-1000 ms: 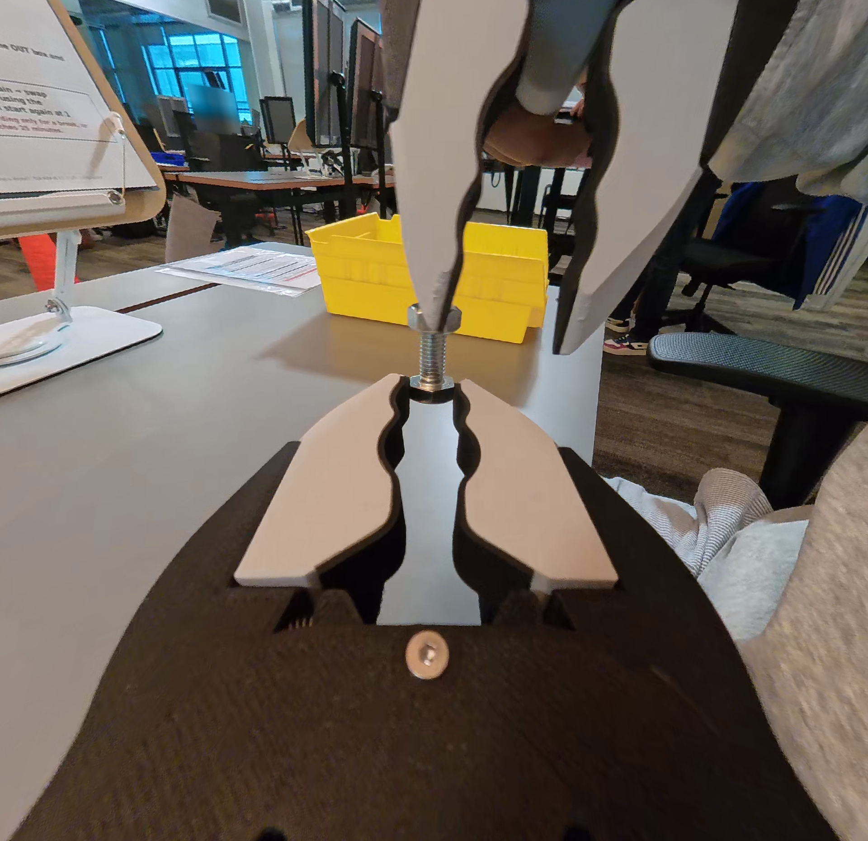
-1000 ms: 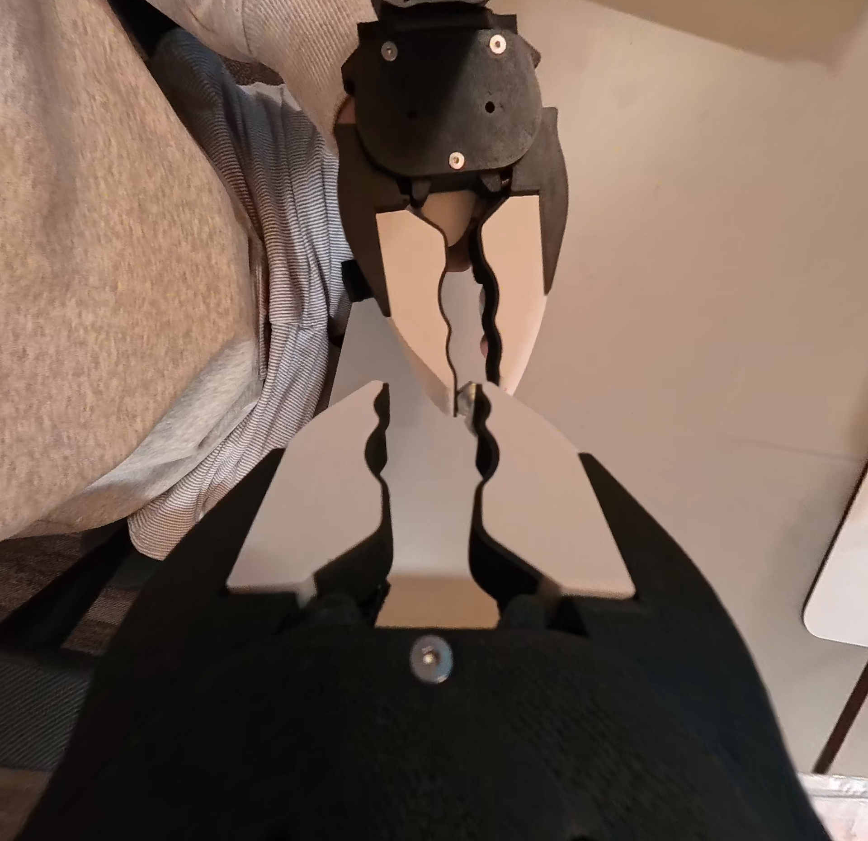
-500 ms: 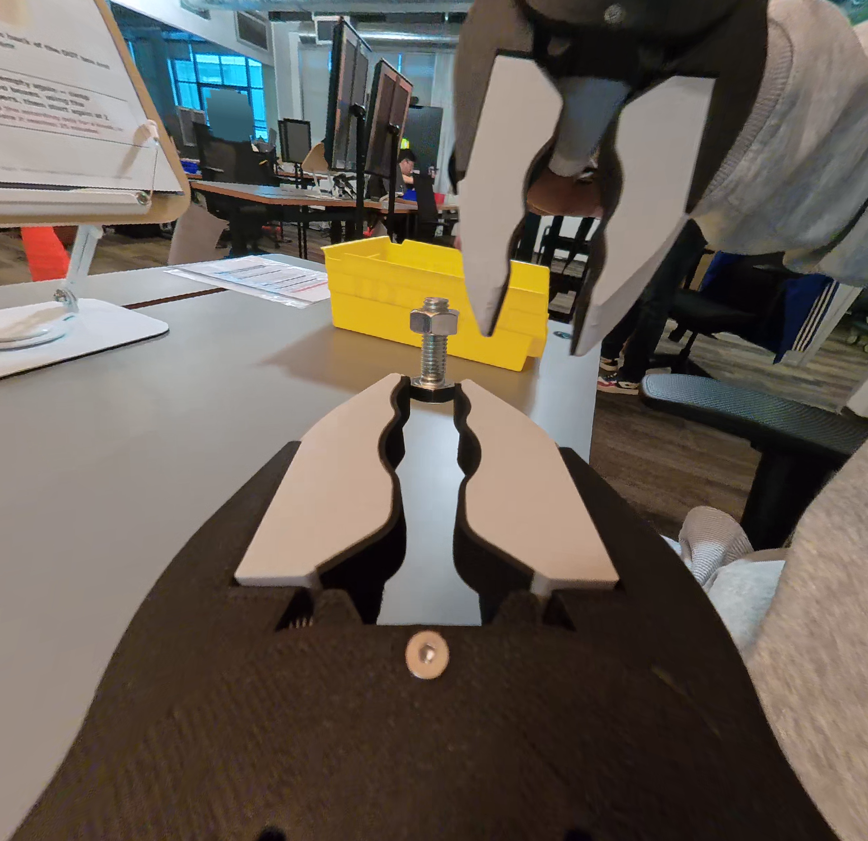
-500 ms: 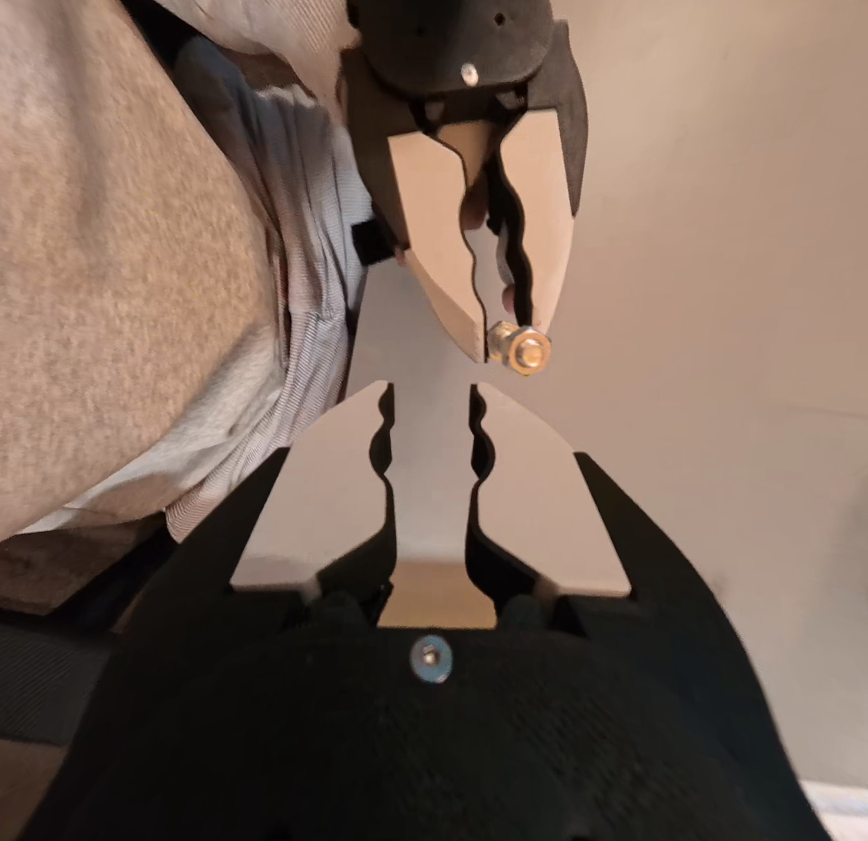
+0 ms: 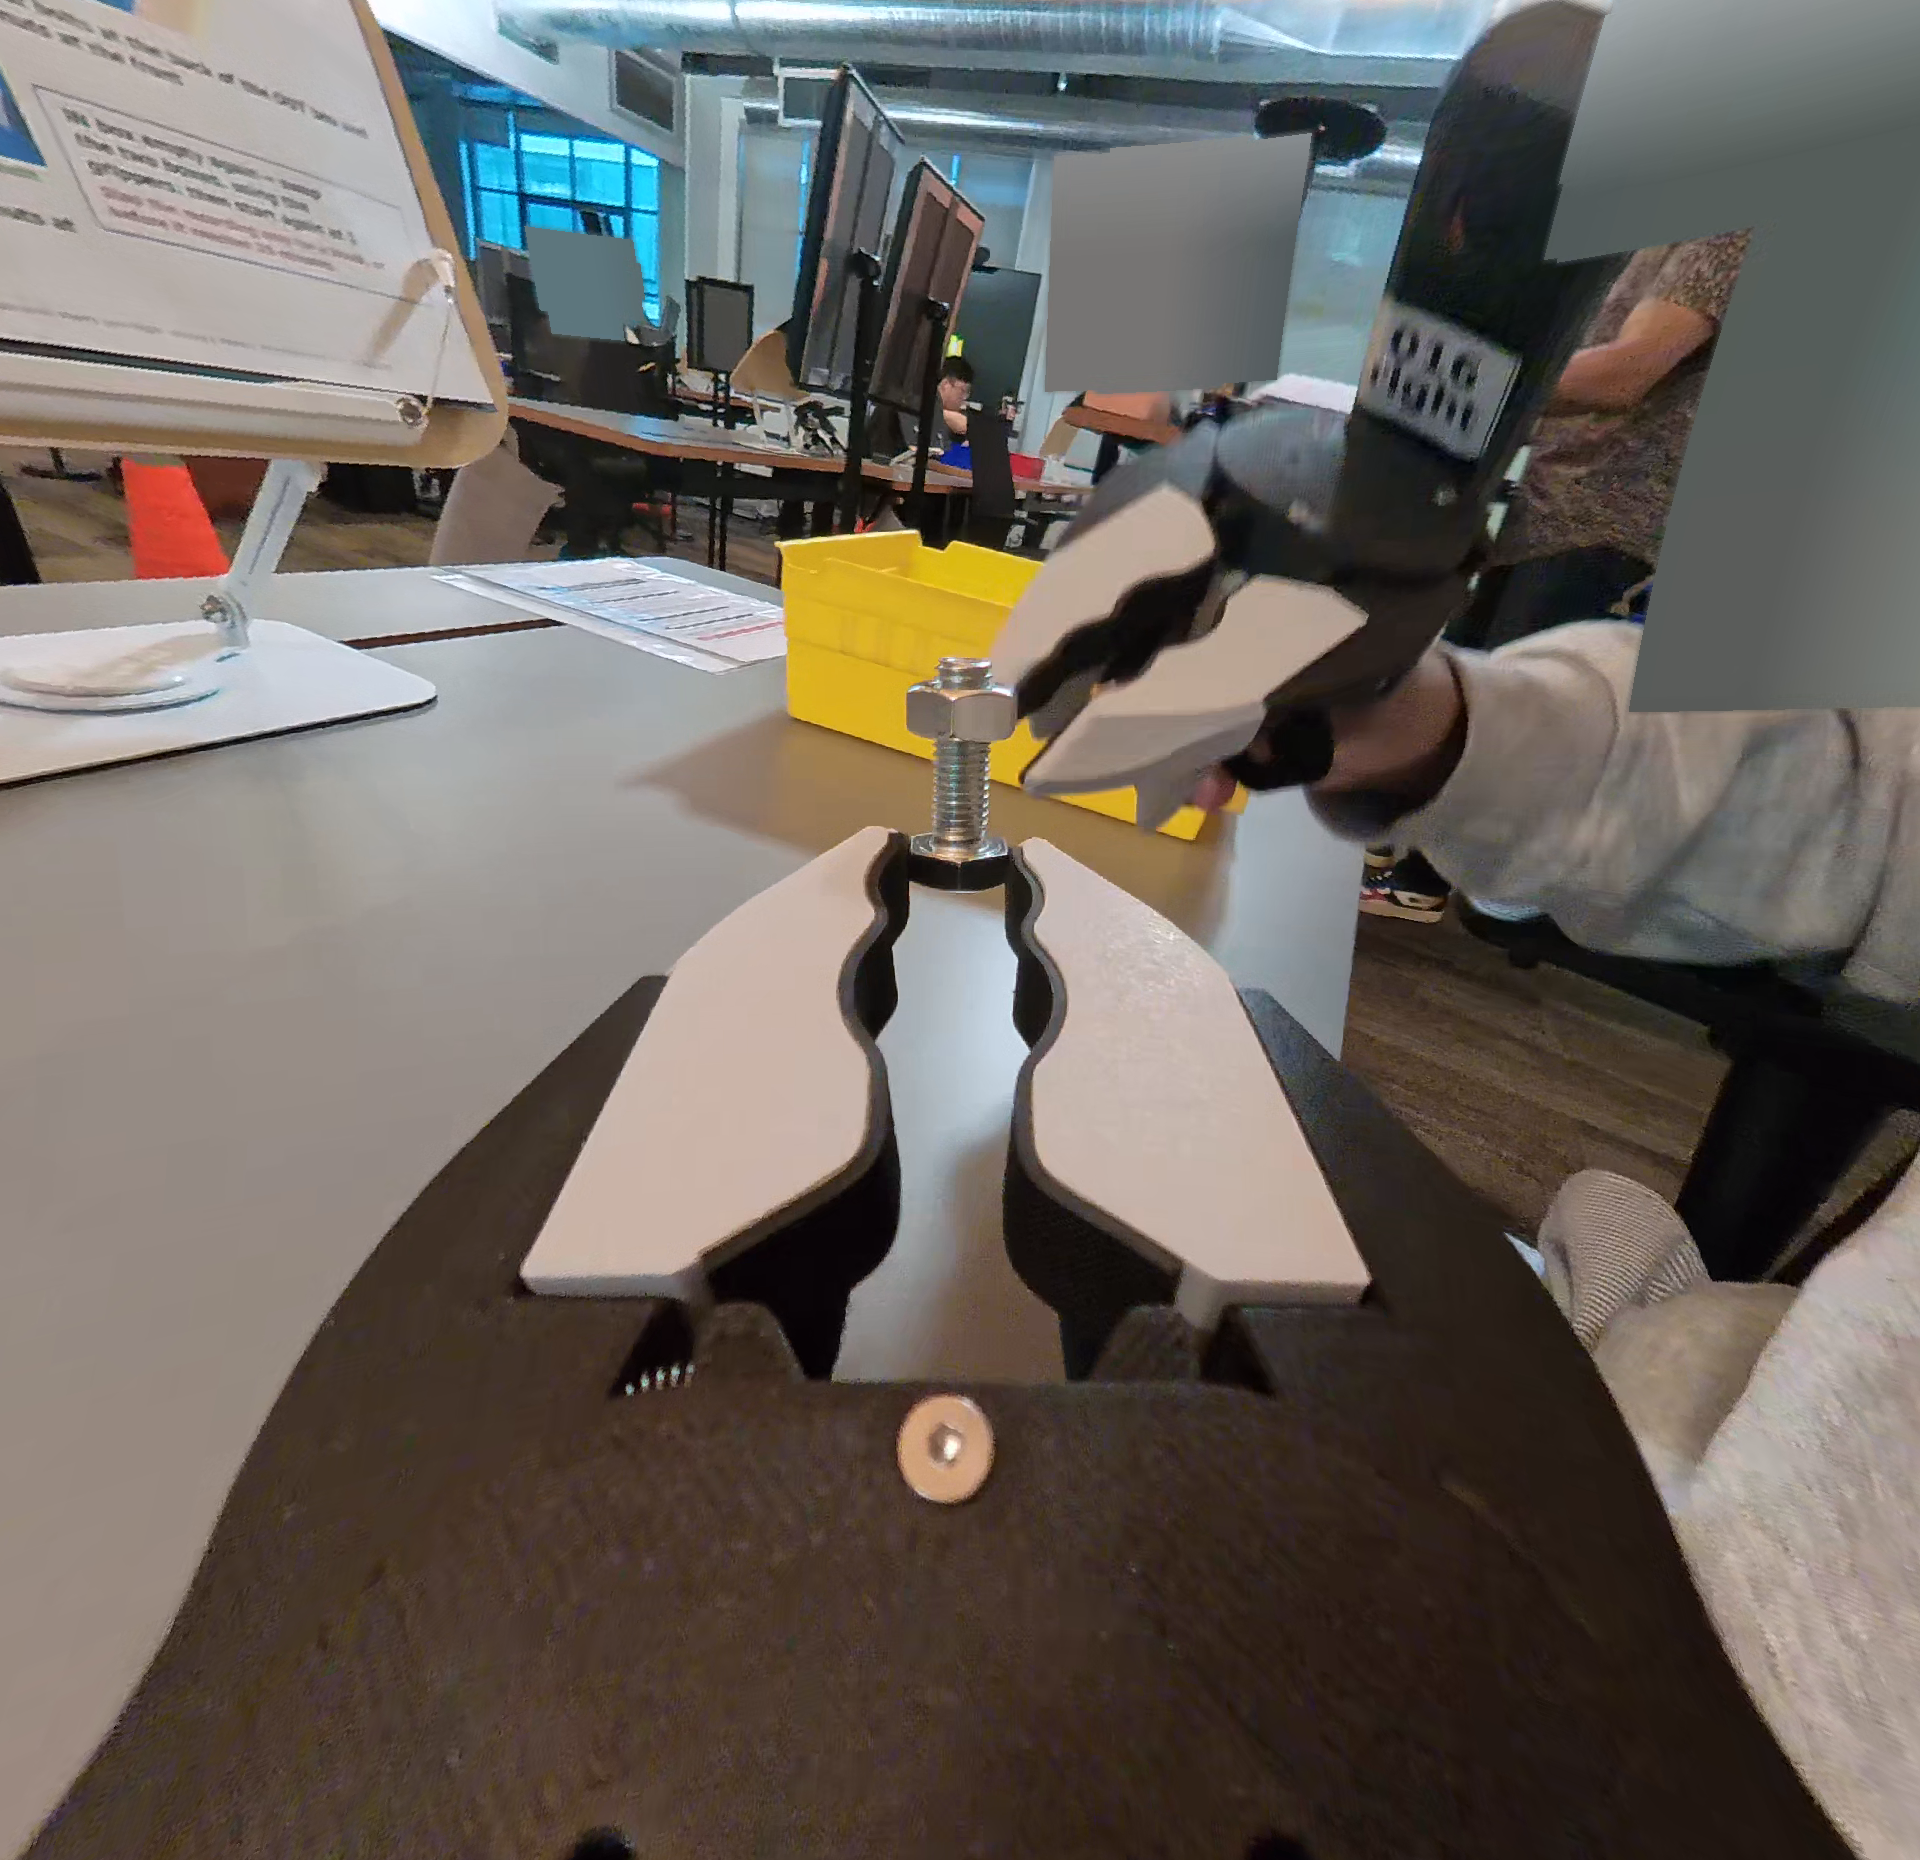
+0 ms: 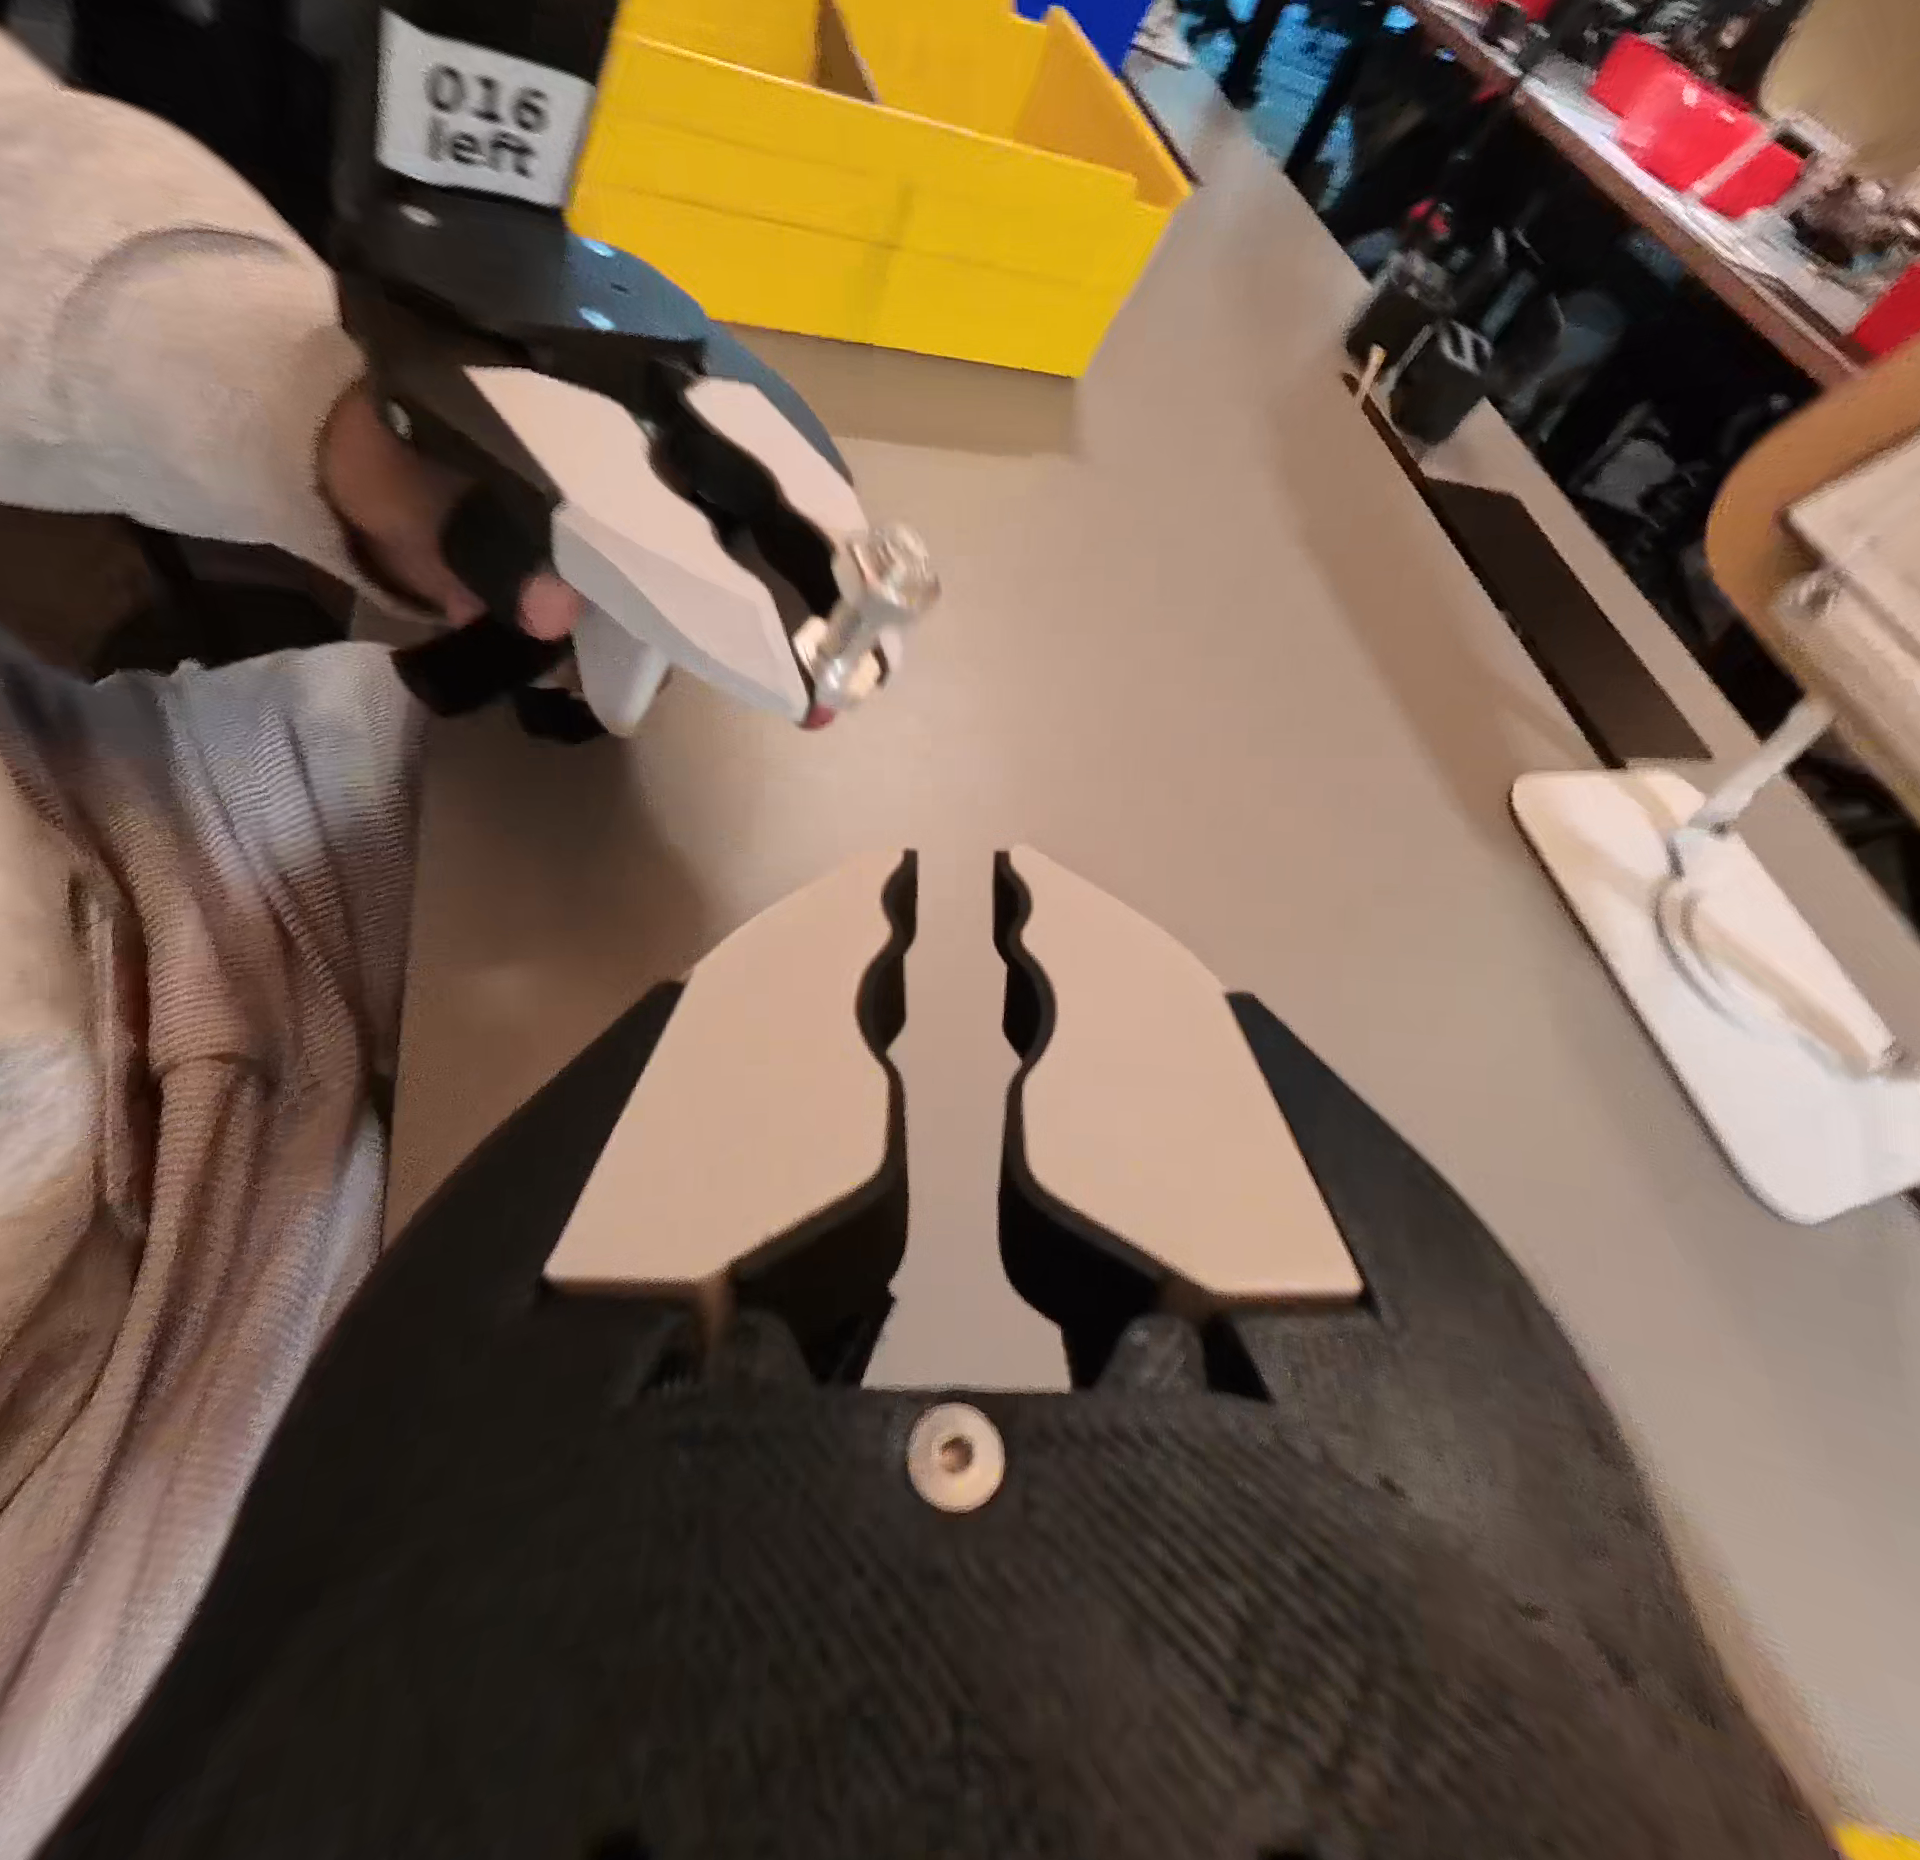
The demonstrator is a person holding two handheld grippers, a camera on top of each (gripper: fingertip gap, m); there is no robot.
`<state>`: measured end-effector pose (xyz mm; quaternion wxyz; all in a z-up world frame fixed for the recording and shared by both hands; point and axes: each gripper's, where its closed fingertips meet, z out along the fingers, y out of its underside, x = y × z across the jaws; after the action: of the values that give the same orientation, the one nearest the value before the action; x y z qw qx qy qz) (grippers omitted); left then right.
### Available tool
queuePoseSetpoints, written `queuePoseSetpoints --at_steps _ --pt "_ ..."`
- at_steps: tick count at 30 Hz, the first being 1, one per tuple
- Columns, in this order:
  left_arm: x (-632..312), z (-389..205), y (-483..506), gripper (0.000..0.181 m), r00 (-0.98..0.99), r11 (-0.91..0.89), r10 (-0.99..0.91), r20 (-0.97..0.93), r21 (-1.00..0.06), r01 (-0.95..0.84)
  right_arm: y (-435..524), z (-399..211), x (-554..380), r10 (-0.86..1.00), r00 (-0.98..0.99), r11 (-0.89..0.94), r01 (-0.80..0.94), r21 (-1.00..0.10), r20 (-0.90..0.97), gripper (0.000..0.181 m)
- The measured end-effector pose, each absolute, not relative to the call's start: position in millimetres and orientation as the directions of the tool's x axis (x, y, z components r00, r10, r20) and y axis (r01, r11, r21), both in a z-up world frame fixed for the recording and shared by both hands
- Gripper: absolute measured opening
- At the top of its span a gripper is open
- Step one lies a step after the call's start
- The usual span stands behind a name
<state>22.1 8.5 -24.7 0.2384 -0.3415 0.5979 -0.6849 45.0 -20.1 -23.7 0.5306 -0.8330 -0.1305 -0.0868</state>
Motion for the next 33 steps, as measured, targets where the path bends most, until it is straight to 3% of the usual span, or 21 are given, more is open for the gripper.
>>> queuePoseSetpoints --at_steps 1,6,9,17,22,25,27,33 --pt "23 -26 9 0.018 -0.645 -0.171 -0.741 0.185 -0.982 -0.085 -21 -31 47 0.091 0.965 -0.386 0.264 -0.884 0.248 0.014" --pt "30 -26 9 0.018 -0.613 -0.149 -0.772 0.166 -0.986 -0.079 -26 -24 18 0.149 0.988 -0.088 0.062 -0.994 0.049 0.014" --pt "41 -21 4 0.018 -0.602 -0.156 -0.783 0.157 -0.986 -0.055 -29 -13 17 0.152 0.982 -0.002 0.11 -0.994 0.108 0.011" --pt "70 -20 -34 0.019 -0.692 -0.184 -0.7 0.175 -0.981 -0.062 -46 3 60 -0.027 0.987 0.095 0.161 -0.982 0.159 0.032" --pt "63 -24 -39 0.018 -0.729 -0.22 -0.652 0.209 -0.972 -0.082 -52 1 77 -0.03 0.995 0.107 -0.088 -0.99 -0.092 0.043" --pt "56 -23 -35 0.018 -0.739 -0.236 -0.633 0.23 -0.967 -0.098 -47 15 69 0.057 0.943 0.186 -0.334 -0.924 -0.329 0.049" --pt "53 -23 -32 0.018 -0.749 -0.234 -0.622 0.227 -0.967 -0.099 -43 20 63 0.088 0.917 0.227 -0.398 -0.889 -0.388 0.051" --pt "45 -24 -35 0.018 -0.79 -0.2 -0.582 0.196 -0.975 -0.094 -27 8 38 0.079 0.967 0.132 -0.252 -0.959 -0.243 0.046"
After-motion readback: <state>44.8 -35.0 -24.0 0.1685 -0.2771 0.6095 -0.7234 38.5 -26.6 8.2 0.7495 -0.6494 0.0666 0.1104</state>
